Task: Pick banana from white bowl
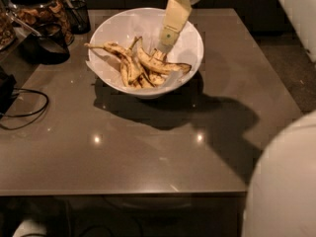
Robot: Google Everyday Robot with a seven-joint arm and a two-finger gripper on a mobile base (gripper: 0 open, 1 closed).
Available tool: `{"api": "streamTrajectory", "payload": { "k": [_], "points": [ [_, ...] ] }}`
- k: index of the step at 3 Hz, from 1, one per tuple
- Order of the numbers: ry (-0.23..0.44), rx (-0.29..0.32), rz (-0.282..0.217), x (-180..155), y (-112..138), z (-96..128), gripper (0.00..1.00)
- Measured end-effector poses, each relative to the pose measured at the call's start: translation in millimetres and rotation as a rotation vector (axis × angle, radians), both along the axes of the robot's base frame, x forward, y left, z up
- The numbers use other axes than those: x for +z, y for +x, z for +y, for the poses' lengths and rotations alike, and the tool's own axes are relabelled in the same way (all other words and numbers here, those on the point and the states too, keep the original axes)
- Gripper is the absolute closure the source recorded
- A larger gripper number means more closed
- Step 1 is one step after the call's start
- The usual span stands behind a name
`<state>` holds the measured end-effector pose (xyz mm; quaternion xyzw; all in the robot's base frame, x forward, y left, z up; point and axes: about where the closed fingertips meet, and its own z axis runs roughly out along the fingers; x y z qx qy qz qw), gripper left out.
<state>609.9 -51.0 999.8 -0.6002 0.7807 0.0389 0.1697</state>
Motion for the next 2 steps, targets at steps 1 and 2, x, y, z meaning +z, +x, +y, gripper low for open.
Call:
{"api": "streamTrajectory", "payload": {
  "k": [1,2],
  "points": [
    [0.005,-0.006,0.000,-3,21,20,0.10],
    [0.001,-0.020,0.023,-15,32,28,0.12]
  ]
}}
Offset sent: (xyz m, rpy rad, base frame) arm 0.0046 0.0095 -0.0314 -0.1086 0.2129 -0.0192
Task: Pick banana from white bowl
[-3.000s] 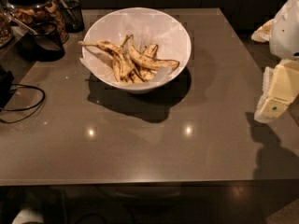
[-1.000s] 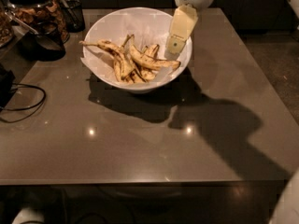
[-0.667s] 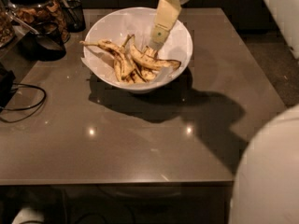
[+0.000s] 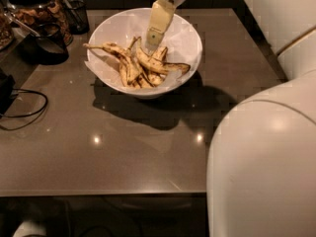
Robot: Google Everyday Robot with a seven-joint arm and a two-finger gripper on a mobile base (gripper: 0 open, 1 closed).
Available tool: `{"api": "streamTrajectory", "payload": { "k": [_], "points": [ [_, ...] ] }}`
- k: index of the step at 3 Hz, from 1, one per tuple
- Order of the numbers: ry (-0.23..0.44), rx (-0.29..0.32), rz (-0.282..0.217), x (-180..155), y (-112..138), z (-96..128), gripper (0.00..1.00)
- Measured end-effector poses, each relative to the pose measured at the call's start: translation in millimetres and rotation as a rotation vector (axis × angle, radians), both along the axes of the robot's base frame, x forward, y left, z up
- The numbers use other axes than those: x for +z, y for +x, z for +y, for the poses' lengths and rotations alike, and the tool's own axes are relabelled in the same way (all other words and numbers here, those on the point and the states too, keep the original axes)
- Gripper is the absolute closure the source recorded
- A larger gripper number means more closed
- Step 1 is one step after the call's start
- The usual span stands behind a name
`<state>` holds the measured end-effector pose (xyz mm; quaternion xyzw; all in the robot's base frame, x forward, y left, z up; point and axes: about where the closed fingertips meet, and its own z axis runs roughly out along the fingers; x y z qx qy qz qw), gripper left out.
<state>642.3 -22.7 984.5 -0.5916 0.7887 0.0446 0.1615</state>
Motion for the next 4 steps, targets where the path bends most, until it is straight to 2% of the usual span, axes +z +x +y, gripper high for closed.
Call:
{"api": "streamTrajectory", "payload": {
  "k": [1,2,3,4],
  "points": [
    [-0.005,-0.031,0.049,-18,0,-6,0.08],
    [-0.004,-0.059,0.108,-40,-3,-16,0.11],
    [-0.004,-0.075,0.142,-53,-6,-22,0.11],
    [-0.015,-0.086,0.163,-64,-7,-24,0.25]
  ]
}}
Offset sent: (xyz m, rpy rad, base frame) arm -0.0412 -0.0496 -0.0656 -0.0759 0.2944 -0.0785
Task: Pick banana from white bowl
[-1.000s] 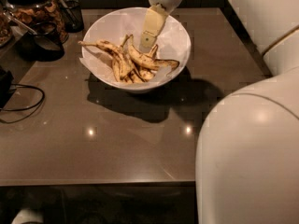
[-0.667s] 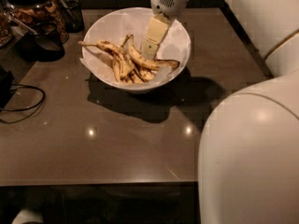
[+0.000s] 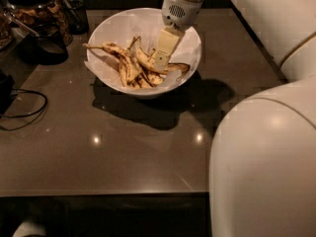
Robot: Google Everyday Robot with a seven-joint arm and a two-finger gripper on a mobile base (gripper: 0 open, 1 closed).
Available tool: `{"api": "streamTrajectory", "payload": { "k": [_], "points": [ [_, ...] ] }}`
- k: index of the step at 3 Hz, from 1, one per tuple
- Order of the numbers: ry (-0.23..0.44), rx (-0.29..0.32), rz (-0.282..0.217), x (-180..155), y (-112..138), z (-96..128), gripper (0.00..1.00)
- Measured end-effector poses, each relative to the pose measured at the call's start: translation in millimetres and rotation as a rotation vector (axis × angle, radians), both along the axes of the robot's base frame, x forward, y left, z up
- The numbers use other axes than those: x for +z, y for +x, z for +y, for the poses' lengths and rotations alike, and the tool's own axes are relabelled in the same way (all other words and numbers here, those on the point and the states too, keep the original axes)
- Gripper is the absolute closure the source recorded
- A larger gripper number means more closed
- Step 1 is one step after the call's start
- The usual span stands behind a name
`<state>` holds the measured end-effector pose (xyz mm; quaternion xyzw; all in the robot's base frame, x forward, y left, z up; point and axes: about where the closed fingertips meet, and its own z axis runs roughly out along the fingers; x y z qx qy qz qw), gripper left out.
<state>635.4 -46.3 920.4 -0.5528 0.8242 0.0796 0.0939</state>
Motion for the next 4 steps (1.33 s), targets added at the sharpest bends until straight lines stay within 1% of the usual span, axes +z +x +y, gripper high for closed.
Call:
{"api": "streamTrajectory", "payload": {
  "k": [1,4],
  "points": [
    [-0.005,0.002,0.014,-6,-1,1,0.26],
    [-0.037,0.015,0.027,-17,-3,4,0.25]
  ]
}}
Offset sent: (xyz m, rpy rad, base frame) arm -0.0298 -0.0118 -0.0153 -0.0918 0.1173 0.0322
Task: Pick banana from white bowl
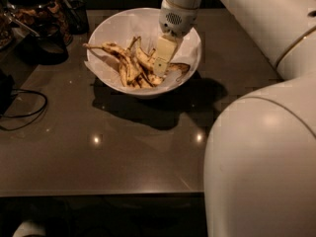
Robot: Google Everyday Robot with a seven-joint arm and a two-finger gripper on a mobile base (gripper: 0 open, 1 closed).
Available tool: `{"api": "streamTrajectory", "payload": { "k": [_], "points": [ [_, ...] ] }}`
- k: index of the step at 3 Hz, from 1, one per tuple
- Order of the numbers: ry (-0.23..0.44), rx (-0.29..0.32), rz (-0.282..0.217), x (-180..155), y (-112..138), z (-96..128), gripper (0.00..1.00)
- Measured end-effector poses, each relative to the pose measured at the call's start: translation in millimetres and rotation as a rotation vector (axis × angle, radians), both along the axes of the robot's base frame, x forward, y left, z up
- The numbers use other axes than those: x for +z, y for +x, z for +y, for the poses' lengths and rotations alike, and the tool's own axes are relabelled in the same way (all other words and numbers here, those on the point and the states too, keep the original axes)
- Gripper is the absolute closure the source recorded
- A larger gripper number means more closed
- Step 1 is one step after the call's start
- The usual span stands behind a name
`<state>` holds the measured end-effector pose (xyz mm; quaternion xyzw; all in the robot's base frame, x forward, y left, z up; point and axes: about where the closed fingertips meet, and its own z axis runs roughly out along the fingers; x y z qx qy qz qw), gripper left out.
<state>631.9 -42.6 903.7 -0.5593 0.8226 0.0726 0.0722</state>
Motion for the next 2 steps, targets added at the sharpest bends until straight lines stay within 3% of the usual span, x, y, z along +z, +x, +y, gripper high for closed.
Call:
{"api": "streamTrajectory", "payload": {
  "k": [1,2],
  "points": [
    [-0.001,0.000,0.000,-0.3,-0.2,0.0,0.25],
    [0.006,0.028,-0.082,3.5,3.5,-0.3,0.36]
  ]
}}
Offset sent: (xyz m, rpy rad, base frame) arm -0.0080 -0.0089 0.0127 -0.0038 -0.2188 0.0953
